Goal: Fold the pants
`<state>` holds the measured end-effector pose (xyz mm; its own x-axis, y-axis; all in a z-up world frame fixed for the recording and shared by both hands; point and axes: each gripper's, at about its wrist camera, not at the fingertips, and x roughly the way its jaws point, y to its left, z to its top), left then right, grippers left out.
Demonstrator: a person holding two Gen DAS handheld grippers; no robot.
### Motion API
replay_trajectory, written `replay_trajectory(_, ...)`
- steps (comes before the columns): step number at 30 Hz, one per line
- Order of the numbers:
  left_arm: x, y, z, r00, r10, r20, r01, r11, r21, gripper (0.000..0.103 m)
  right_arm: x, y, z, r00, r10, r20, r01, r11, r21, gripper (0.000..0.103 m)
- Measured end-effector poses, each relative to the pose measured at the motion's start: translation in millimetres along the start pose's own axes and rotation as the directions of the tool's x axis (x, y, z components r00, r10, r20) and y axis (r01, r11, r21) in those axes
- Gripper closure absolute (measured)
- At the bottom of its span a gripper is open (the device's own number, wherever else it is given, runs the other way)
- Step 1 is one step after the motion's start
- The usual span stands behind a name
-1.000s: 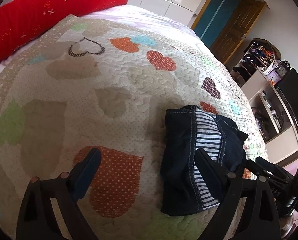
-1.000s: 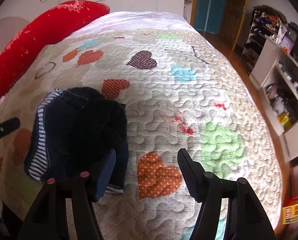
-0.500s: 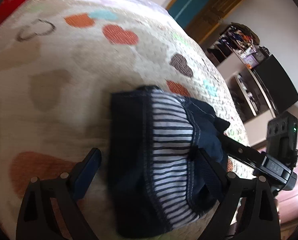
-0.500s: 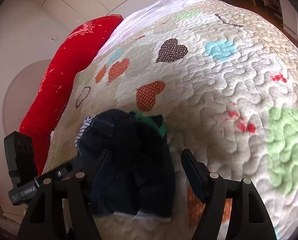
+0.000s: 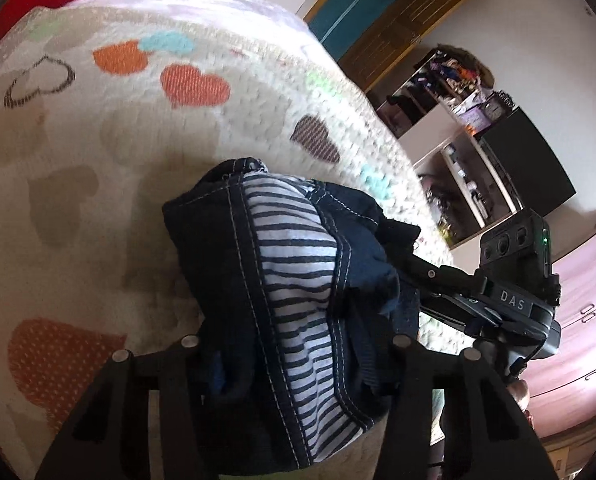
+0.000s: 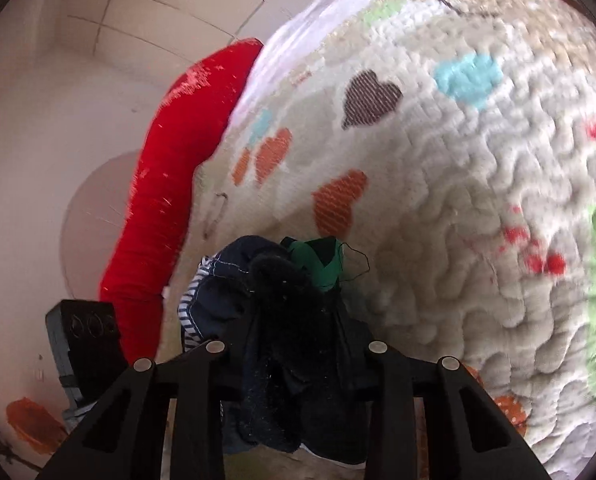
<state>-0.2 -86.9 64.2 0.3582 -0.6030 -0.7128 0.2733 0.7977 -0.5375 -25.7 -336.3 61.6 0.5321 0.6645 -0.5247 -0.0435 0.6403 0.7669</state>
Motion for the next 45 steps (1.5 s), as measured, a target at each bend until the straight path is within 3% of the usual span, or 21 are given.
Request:
replay_trajectory(8, 2, -3, 37, 0.995, 0.095, 0.04, -0.097, 0.994, 0.042, 0.054, 17, 24, 33, 0.997, -0.074, 0.02, 0.075, 0.993, -0.089, 0.069)
replay_trajectory(12, 25, 10, 47, 0.987, 0.162, 0.017, -0.163, 0.986, 0.035, 0.054, 36, 19, 43, 0.991, -0.13, 0.019, 0.131, 0.987, -0.095, 0.069)
replay_trajectory(15, 36, 18, 47, 0.98, 0.2, -0.002, -0.2, 0.979, 0.032, 0.053, 48, 12, 45, 0.978, -0.207, 0.028, 0.208, 0.972, -0.106, 0.062)
replay_trajectory(17, 30, 20, 44, 0.982, 0.189, -0.011, -0.189, 0.982, 0.013, 0.054, 44, 11, 44, 0.974, -0.222, 0.044, 0.226, 0.968, -0.113, 0.06)
replay_trajectory(21, -3, 13, 34, 0.981, 0.187, 0.043, -0.187, 0.982, 0.016, 0.052, 7, 28, 43, 0.96, -0.233, 0.155, 0.256, 0.955, -0.147, 0.06)
replay_trajectory(23, -16, 11, 28, 0.977, 0.201, 0.073, -0.203, 0.979, 0.021, 0.052, -9, 41, 38, 0.969, -0.166, 0.182, 0.196, 0.967, -0.162, 0.06)
replay_trajectory(25, -22, 10, 19, 0.967, 0.235, 0.095, -0.238, 0.971, 0.022, 0.052, -7, 49, 31, 0.985, -0.107, 0.137, 0.131, 0.974, -0.183, 0.06)
replay_trajectory(28, -19, 13, 8, 0.962, 0.261, 0.082, -0.262, 0.965, 0.01, 0.052, 17, 47, 20, 0.993, -0.107, 0.053, 0.115, 0.975, -0.189, 0.06)
replay_trajectory(32, -19, 13, -5, 0.948, 0.312, 0.07, -0.314, 0.949, 0.019, 0.052, 38, 22, 17, 0.98, -0.197, 0.034, 0.199, 0.971, -0.131, 0.061)
replay_trajectory(37, -37, -10, -23, 0.933, 0.336, 0.127, -0.345, 0.937, 0.059, 0.049, 3, 33, 11, 0.964, -0.234, 0.127, 0.252, 0.955, -0.156, 0.059)
replay_trajectory(39, -43, -21, -29, 0.924, 0.349, 0.157, -0.364, 0.928, 0.08, 0.045, -11, 36, 3, 0.956, -0.243, 0.162, 0.268, 0.95, -0.161, 0.053)
replay_trajectory(45, -60, -54, -52, 0.887, 0.396, 0.237, -0.437, 0.887, 0.151, 0.04, -38, 40, -36, 0.909, -0.362, 0.206, 0.399, 0.898, -0.184, 0.049)
